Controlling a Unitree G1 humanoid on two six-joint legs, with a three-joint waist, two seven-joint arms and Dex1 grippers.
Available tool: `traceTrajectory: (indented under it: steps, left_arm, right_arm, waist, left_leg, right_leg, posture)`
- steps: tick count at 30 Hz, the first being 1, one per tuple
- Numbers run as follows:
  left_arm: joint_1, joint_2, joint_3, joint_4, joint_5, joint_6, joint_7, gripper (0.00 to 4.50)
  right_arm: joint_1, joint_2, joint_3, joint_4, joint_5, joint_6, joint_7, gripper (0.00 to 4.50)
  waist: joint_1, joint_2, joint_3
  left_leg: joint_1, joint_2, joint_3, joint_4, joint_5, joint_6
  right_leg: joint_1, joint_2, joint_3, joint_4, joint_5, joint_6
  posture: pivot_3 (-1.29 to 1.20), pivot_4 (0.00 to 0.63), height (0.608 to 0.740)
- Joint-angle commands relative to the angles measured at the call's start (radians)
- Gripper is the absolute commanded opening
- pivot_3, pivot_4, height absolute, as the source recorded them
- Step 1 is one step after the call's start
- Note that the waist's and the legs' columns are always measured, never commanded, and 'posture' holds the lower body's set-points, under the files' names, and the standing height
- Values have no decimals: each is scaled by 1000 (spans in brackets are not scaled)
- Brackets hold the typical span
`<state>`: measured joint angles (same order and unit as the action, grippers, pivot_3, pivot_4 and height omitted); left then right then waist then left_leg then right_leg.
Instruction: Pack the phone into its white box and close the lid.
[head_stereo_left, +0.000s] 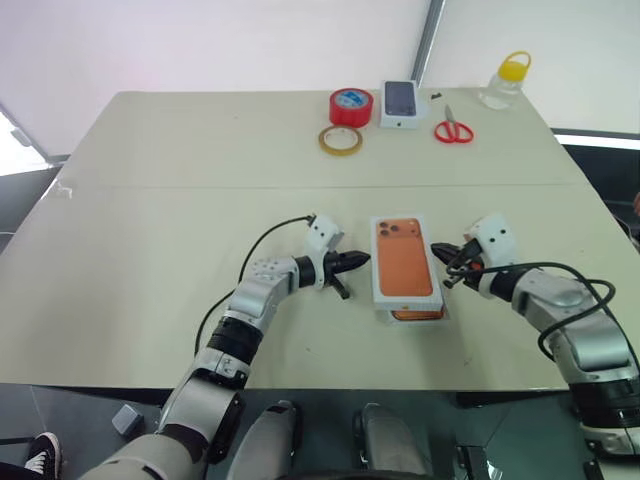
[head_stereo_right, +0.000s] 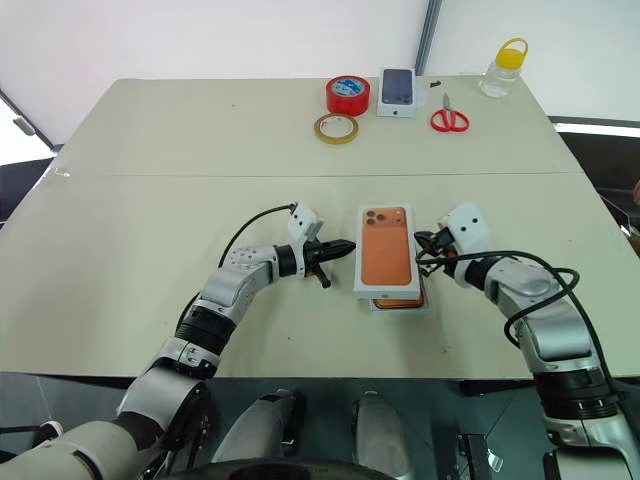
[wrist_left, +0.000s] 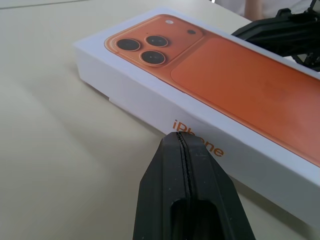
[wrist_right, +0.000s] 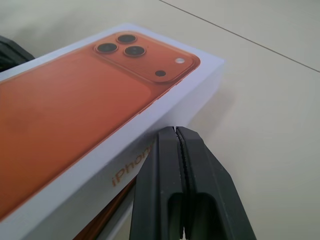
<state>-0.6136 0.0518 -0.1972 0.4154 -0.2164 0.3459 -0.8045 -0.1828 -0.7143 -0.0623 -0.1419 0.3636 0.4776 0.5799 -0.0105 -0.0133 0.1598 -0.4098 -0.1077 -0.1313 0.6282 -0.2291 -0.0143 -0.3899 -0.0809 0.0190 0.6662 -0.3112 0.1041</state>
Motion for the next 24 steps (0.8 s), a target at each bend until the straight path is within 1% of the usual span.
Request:
traceTrajectory:
  steps: [1,9,16,24]
  left_arm:
    - [-2,-18,-20,-92,-20,18,-20,0]
    - [28,-11,-43,-139,-28,74,-40,0]
    - [44,-6,-60,-152,-16,81,-57,0]
    - [53,3,-65,-153,-14,76,-53,0]
  right_arm:
    - [16,-2,-20,-70,1,1,24,43]
    - [43,-4,-47,-94,-10,12,31,43]
    - [71,-9,-70,-111,-11,27,40,43]
    - [97,0,-48,-132,-40,22,43,43]
  waist:
    - [0,0,0]
    - [-1,0,0]
    - [1,0,0]
    - [0,0,0]
  left_leg:
    - [0,0,0,0,0,0]
    - [0,0,0,0,0,0]
    - [0,0,0,0,0,0]
    - [0,0,0,0,0,0]
  right_leg:
    - [0,0,0,0,0,0]
    - [0,0,0,0,0,0]
    - [0,0,0,0,0,0]
    - [0,0,0,0,0,0]
  posture:
    - [0,150,740]
    - [0,150,740]
    - [0,150,740]
    - [0,150,740]
